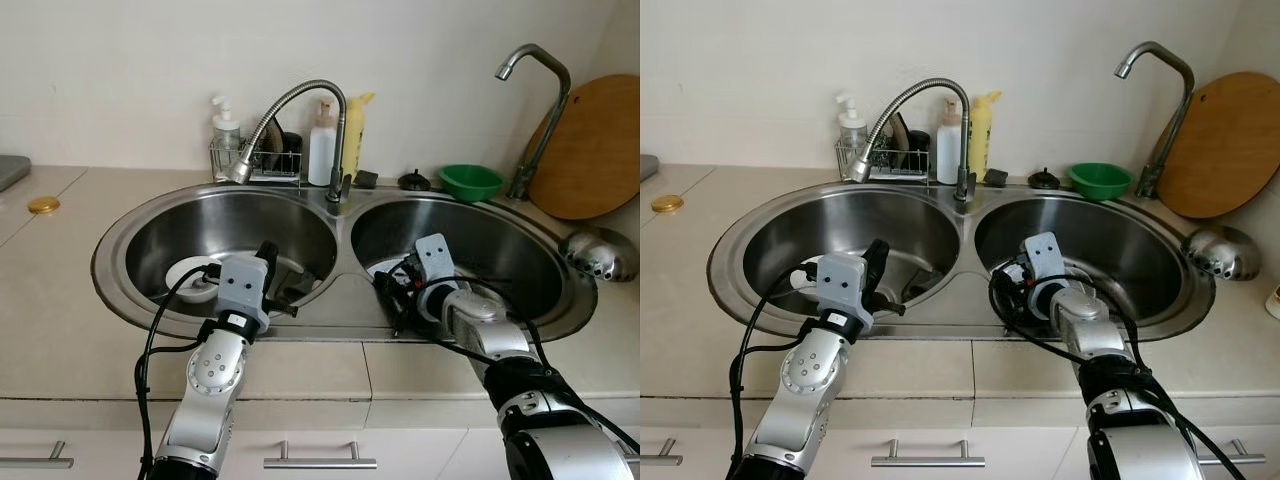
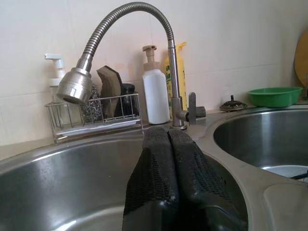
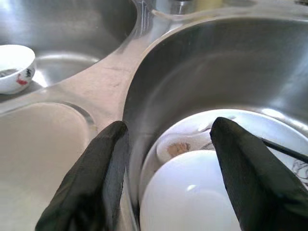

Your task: Kitchen organization

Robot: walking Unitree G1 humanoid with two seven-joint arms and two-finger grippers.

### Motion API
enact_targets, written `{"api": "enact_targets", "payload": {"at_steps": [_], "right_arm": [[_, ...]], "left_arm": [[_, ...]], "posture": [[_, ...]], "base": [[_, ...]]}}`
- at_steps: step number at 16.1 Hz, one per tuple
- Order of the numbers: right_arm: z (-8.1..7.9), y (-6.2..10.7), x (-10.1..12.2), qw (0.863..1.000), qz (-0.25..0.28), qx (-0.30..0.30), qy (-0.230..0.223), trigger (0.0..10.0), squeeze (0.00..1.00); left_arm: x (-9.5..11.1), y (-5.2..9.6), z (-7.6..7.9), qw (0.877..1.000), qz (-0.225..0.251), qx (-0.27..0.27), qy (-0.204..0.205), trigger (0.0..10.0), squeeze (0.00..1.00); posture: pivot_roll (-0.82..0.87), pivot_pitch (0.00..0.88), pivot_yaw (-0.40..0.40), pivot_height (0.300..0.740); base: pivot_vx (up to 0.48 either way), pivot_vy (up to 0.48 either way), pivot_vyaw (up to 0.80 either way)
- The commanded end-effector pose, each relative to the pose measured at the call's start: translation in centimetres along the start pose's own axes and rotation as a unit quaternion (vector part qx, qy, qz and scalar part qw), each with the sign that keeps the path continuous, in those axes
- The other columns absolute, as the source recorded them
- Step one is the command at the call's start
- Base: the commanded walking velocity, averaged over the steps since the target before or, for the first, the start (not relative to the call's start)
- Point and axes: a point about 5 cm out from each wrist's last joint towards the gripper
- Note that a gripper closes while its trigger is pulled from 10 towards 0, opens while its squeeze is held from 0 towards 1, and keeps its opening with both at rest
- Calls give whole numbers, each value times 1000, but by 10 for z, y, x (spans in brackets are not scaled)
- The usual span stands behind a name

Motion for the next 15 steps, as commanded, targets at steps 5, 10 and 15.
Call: {"api": "enact_targets", "payload": {"at_steps": [5, 10, 15], "right_arm": [[26, 14, 22, 978, 94, -183, -36, 10000, 0], [9, 34, 54, 937, 230, -262, 19, 10000, 0], [-7, 41, 53, 927, 246, -283, 20, 10000, 0]], "left_arm": [[2, -1, 3, 1000, 1, -5, 6, 10000, 0], [2, -3, 5, 1000, 1, -13, 14, 10000, 0], [4, -4, 5, 1000, 6, -17, 14, 10000, 0]], "posture": [[62, 0, -60, 740], [56, 0, -49, 740], [60, 0, -51, 740]], "base": [[0, 0, 0], [0, 150, 0], [0, 452, 0]]}}
Point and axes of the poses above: a point about 5 cm out from each wrist's last joint towards the gripper, its own y axis pointing back from the gripper into the wrist, its own x axis along the axis of the wrist's last joint, z = x × y, and after that the axes turned 8 degrees about y, right-handed
